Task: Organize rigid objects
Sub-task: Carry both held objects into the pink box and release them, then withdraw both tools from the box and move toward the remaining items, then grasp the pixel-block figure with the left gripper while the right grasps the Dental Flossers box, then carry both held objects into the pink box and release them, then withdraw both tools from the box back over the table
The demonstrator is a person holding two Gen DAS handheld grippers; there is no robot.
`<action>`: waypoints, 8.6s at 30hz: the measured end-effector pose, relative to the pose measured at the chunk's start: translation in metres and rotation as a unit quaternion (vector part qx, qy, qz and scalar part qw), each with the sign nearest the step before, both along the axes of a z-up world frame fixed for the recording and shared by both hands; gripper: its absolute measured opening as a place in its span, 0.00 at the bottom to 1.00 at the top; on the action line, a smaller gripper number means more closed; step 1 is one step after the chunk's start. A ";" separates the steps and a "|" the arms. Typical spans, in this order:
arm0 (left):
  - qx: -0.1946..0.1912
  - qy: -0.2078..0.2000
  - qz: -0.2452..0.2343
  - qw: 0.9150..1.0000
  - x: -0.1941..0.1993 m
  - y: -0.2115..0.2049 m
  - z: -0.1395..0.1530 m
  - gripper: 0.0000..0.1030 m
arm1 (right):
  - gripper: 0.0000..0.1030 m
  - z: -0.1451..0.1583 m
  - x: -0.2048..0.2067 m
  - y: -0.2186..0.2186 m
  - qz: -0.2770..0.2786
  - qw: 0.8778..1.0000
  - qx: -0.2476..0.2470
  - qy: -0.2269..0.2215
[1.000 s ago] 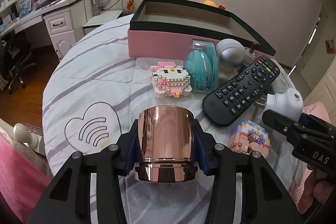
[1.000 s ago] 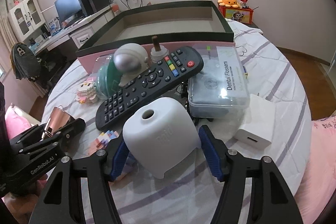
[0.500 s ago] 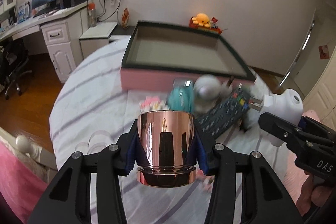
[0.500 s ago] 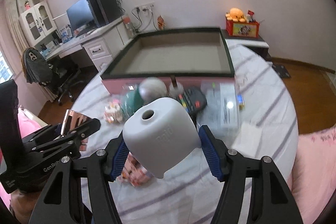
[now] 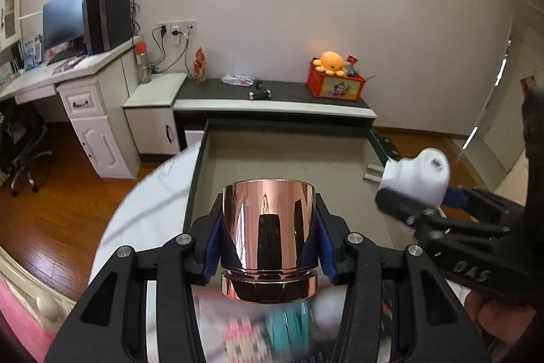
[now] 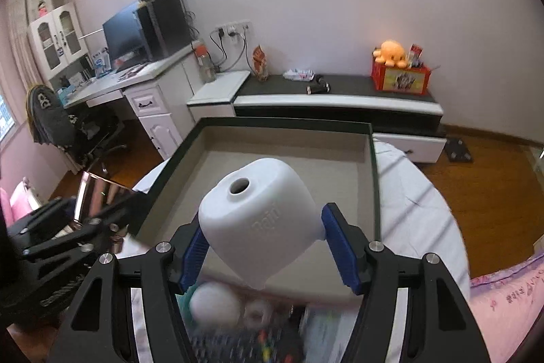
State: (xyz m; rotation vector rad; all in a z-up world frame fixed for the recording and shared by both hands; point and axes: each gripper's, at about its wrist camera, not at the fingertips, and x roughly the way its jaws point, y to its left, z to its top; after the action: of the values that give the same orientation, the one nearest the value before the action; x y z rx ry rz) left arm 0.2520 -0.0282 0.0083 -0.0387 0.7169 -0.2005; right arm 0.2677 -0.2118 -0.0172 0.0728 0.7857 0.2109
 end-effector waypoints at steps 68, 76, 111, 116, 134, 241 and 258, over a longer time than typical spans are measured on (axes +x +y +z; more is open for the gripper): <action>0.028 -0.036 0.092 0.995 -0.211 0.035 0.016 1.00 | 0.82 0.035 -0.225 -0.002 -0.048 0.995 -0.018 -0.089; 0.042 -0.023 0.085 0.995 -0.224 0.027 -0.001 1.00 | 0.82 0.019 -0.236 -0.004 -0.048 0.996 -0.015 -0.074; 0.058 0.063 0.003 0.996 -0.185 -0.020 -0.098 1.00 | 0.82 -0.052 -0.192 -0.039 -0.078 0.996 -0.044 0.019; 0.057 0.070 -0.006 0.996 -0.170 -0.029 -0.109 1.00 | 0.82 -0.067 -0.166 -0.042 -0.077 0.995 -0.046 0.037; 0.060 0.086 -0.045 0.993 -0.154 -0.054 -0.127 0.79 | 0.66 -0.090 -0.115 -0.031 -0.055 0.994 -0.089 0.044; -0.003 -0.042 0.053 0.998 -0.077 0.026 0.013 1.00 | 0.83 -0.009 -0.092 -0.020 -0.038 0.998 -0.015 -0.040; 0.003 -0.075 0.062 0.995 -0.206 0.021 0.017 1.00 | 0.83 0.034 -0.235 -0.018 -0.056 0.992 -0.019 -0.114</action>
State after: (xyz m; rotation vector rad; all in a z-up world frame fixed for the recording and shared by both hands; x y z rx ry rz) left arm 0.0457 -0.0069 0.0252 -0.0610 0.5643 -0.0809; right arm 0.0325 -0.2302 0.0168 0.0564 0.5551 0.0950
